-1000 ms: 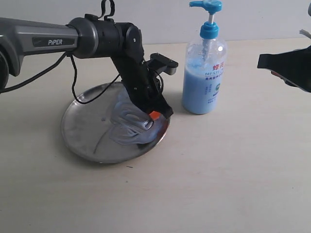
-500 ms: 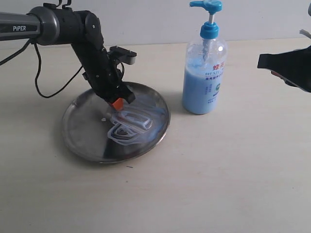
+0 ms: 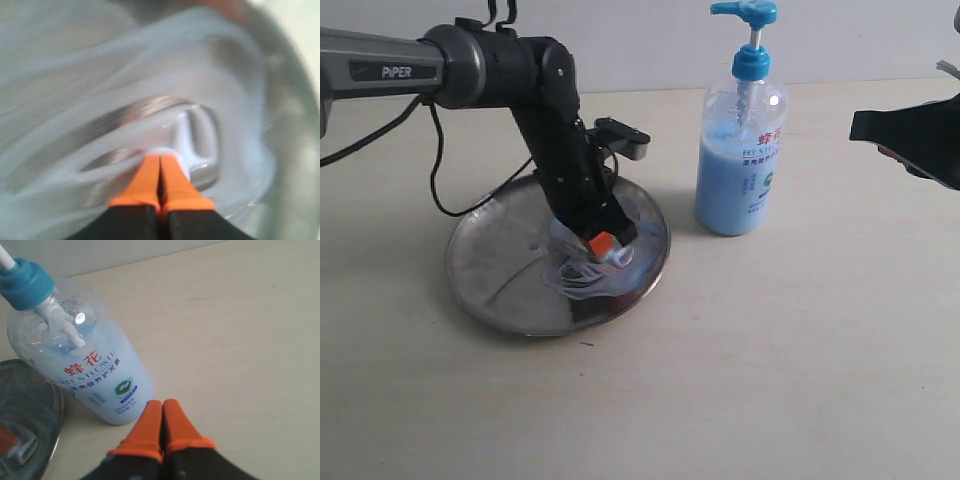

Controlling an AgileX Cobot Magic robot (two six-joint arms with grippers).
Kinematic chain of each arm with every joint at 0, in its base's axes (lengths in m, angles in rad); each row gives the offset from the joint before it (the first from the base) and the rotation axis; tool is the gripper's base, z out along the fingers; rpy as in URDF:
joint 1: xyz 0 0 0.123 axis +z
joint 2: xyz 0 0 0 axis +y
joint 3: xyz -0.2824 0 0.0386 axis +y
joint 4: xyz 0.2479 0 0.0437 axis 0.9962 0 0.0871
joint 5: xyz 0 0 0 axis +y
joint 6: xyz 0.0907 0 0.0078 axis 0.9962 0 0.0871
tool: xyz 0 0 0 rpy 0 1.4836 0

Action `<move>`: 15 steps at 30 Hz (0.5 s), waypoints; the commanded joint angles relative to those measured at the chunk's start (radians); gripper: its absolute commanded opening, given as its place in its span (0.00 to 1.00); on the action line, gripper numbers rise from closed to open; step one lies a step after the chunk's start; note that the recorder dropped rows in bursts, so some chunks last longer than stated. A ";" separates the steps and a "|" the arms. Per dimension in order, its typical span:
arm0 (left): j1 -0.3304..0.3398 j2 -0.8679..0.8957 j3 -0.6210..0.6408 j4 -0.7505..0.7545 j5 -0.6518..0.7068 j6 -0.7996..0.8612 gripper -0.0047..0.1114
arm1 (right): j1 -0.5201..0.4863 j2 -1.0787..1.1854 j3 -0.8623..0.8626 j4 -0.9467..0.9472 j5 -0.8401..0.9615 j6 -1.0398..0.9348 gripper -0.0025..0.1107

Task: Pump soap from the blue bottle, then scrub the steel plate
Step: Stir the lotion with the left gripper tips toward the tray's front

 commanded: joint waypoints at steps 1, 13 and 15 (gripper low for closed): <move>-0.073 0.057 0.039 -0.015 0.008 0.008 0.04 | -0.004 -0.002 0.004 0.000 -0.011 0.000 0.02; -0.091 0.056 0.039 0.007 0.050 -0.013 0.04 | -0.004 -0.002 0.004 0.000 -0.007 0.000 0.02; -0.088 0.056 0.039 0.017 0.058 -0.015 0.04 | -0.004 -0.002 0.004 0.000 -0.007 0.000 0.02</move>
